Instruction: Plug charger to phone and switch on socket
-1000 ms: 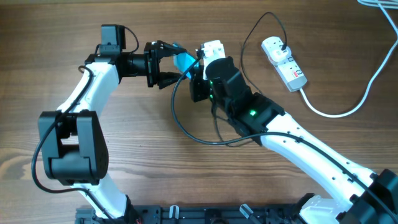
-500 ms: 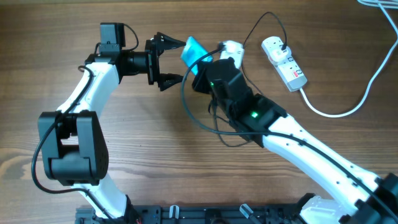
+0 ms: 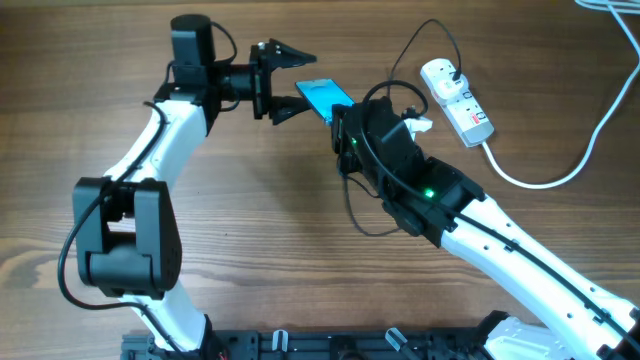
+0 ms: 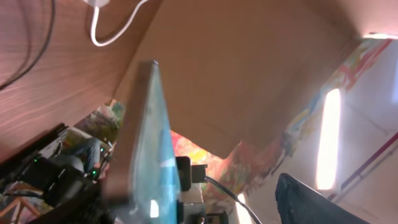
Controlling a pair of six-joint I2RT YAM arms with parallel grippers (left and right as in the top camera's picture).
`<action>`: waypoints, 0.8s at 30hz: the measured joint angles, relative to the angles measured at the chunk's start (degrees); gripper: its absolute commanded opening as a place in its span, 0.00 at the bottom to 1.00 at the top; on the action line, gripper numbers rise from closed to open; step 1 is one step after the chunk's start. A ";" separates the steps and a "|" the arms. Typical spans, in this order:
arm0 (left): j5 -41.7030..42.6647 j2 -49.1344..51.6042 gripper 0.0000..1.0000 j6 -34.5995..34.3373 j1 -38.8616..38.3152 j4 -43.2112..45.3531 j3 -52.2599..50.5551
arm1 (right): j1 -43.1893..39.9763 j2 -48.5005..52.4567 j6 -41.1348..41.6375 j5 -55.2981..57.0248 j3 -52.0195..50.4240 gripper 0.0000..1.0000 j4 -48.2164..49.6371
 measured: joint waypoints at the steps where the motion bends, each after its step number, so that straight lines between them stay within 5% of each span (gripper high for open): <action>1: -0.02 0.00 0.70 -0.90 -0.46 0.70 0.00 | 0.00 0.00 0.44 0.04 0.00 0.04 0.04; 8: -0.42 0.00 0.57 -4.66 -1.36 0.98 0.00 | 0.00 0.07 1.27 0.85 0.00 0.04 0.22; 24: -6.14 0.00 0.56 -1.31 -4.11 0.98 0.00 | 0.00 1.33 0.31 3.37 0.00 0.04 0.24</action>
